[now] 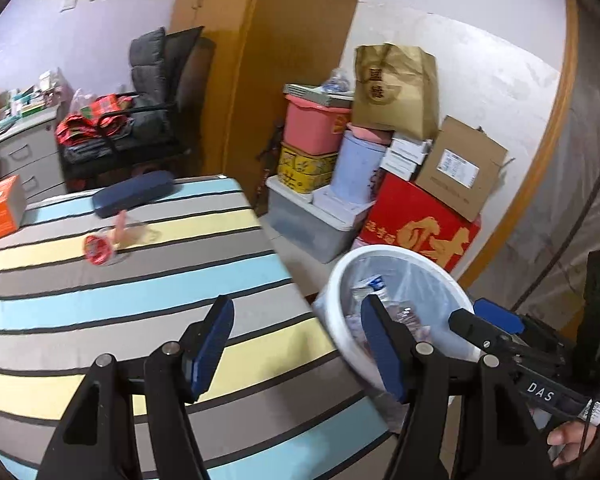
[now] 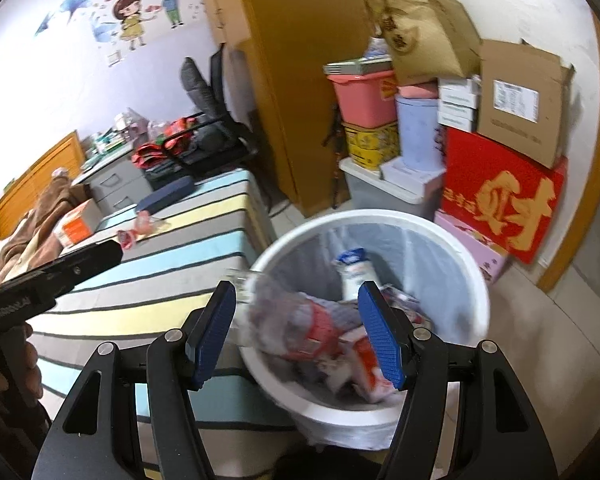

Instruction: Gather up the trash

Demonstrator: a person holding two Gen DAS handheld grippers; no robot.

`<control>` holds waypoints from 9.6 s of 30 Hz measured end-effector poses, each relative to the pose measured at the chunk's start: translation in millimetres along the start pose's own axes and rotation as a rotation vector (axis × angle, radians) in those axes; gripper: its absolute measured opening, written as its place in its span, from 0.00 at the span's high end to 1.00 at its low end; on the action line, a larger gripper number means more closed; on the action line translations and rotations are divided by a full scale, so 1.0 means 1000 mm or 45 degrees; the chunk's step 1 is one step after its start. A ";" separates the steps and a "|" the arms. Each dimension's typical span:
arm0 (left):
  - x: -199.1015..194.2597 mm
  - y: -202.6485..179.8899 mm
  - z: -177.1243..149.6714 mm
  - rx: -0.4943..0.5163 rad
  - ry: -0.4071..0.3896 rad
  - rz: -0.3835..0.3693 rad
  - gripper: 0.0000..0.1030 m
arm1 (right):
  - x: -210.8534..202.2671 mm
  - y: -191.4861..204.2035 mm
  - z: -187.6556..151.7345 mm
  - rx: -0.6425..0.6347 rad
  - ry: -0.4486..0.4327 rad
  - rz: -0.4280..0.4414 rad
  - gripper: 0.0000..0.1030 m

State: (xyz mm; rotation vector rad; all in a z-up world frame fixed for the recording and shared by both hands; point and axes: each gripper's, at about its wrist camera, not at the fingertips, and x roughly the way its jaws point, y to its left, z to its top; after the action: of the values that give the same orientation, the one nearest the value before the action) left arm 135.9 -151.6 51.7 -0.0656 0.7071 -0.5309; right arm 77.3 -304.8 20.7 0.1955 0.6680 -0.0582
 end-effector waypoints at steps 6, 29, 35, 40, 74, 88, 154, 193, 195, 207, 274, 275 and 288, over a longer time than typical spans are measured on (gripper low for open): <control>-0.013 0.026 -0.002 -0.032 -0.028 0.067 0.34 | 0.007 0.024 0.004 -0.045 -0.013 0.060 0.37; -0.024 0.140 0.005 -0.193 -0.044 0.272 0.33 | 0.068 0.100 0.025 -0.176 0.059 0.208 0.37; -0.008 0.171 0.011 -0.257 -0.020 0.286 0.33 | 0.092 0.111 0.032 -0.206 0.089 0.245 0.37; 0.006 0.187 0.020 -0.266 -0.014 0.298 0.33 | 0.120 0.117 0.041 -0.204 0.139 0.279 0.37; 0.107 0.235 0.033 -0.279 0.178 0.322 0.44 | 0.196 0.148 0.066 -0.432 0.239 0.437 0.37; 0.084 0.255 0.026 -0.368 0.136 0.291 0.34 | 0.214 0.161 0.063 -0.531 0.333 0.547 0.37; -0.009 0.011 0.023 0.033 -0.026 -0.057 0.53 | 0.017 0.016 0.046 -0.080 -0.056 0.276 0.66; 0.084 -0.151 -0.035 0.254 0.183 -0.145 0.42 | 0.031 -0.118 0.004 0.040 0.168 -0.014 0.66; 0.086 -0.152 -0.035 0.254 0.186 -0.141 0.34 | 0.032 -0.119 0.004 0.048 0.182 -0.017 0.66; 0.076 -0.147 -0.038 0.237 0.181 -0.107 0.31 | 0.015 -0.119 0.003 0.079 0.127 -0.021 0.37; -0.064 -0.095 -0.109 0.137 -0.122 0.308 0.26 | -0.071 0.001 -0.085 0.068 -0.212 -0.197 0.37; -0.064 -0.095 -0.109 0.138 -0.121 0.306 0.26 | -0.071 0.001 -0.085 0.068 -0.214 -0.198 0.37; -0.064 -0.096 -0.110 0.129 -0.121 0.310 0.26 | -0.072 0.003 -0.085 0.066 -0.216 -0.200 0.37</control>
State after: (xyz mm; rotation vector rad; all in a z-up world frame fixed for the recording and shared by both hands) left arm -16.5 -190.8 28.7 0.0889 0.5846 -0.3272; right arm -30.9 -285.4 0.8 0.1854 0.5122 -0.2406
